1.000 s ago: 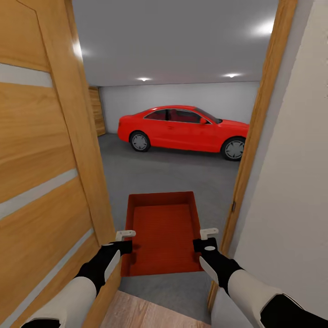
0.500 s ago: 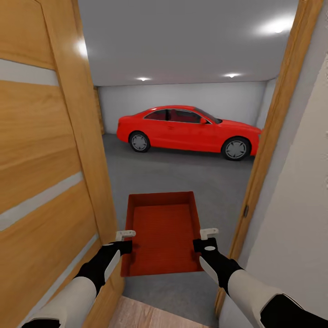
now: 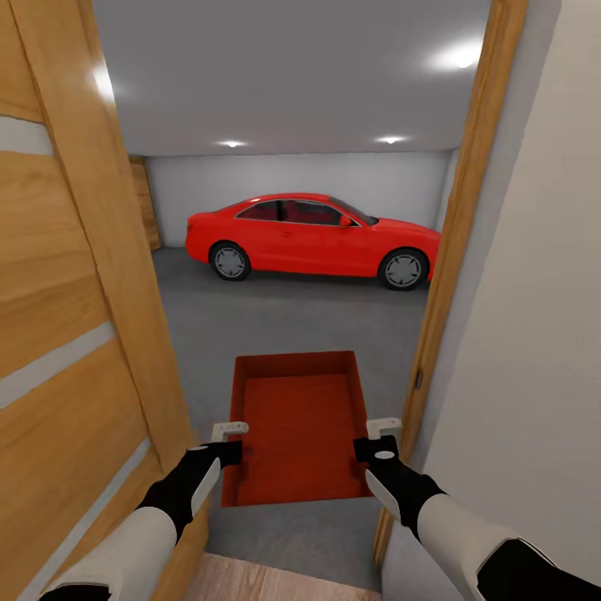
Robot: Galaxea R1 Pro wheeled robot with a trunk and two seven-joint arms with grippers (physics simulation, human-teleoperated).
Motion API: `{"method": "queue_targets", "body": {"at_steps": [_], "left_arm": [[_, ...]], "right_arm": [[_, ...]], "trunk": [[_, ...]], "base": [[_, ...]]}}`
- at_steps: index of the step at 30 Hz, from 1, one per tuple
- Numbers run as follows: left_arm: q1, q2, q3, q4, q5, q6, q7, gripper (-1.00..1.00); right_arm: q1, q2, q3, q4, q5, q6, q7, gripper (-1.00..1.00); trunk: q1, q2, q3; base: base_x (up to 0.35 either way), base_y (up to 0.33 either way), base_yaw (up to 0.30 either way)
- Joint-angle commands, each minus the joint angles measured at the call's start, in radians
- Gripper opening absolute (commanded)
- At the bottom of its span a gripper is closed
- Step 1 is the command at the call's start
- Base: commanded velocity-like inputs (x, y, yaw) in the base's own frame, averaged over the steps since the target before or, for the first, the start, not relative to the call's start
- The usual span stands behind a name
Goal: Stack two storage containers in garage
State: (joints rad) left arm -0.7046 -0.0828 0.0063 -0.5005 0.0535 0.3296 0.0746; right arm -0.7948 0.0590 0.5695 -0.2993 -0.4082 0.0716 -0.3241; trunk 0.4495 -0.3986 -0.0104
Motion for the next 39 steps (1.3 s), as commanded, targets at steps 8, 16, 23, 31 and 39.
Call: {"method": "queue_targets", "body": {"at_steps": [8, 16, 23, 31, 39], "left_arm": [[0.0, 0.0, -0.032, -0.003, 0.02, 0.006, 0.01, -1.0], [0.0, 0.0, -0.032, -0.003, 0.02, 0.005, 0.01, -1.0], [0.0, 0.0, -0.032, -0.004, 0.019, 0.005, 0.01, -1.0], [0.0, 0.0, -0.032, -0.003, 0.02, 0.005, 0.01, -1.0], [0.0, 0.0, -0.032, -0.003, 0.02, 0.006, 0.01, -1.0]], "right_arm": [[-0.001, -0.001, 0.013, 0.002, -0.011, 0.007, -0.01, -1.0], [-0.001, -0.001, 0.013, 0.002, -0.009, 0.007, -0.01, -1.0], [-0.001, -0.001, 0.013, 0.002, -0.009, 0.007, -0.01, -1.0], [-0.001, -0.001, 0.013, 0.002, -0.009, 0.007, -0.01, -1.0], [-0.001, -0.001, 0.013, 0.002, -0.009, 0.007, -0.01, -1.0]], "trunk": [[0.0, -0.001, -0.001], [0.0, -0.001, -0.001], [0.0, -0.001, -0.001], [0.0, -0.001, -0.001], [0.0, -0.001, -0.001]], "base": [[0.106, 0.183, -0.035], [0.122, 0.201, -0.011], [0.007, 0.01, -0.205], [0.0, 0.0, -0.236], [0.034, 0.065, -0.085]]}}
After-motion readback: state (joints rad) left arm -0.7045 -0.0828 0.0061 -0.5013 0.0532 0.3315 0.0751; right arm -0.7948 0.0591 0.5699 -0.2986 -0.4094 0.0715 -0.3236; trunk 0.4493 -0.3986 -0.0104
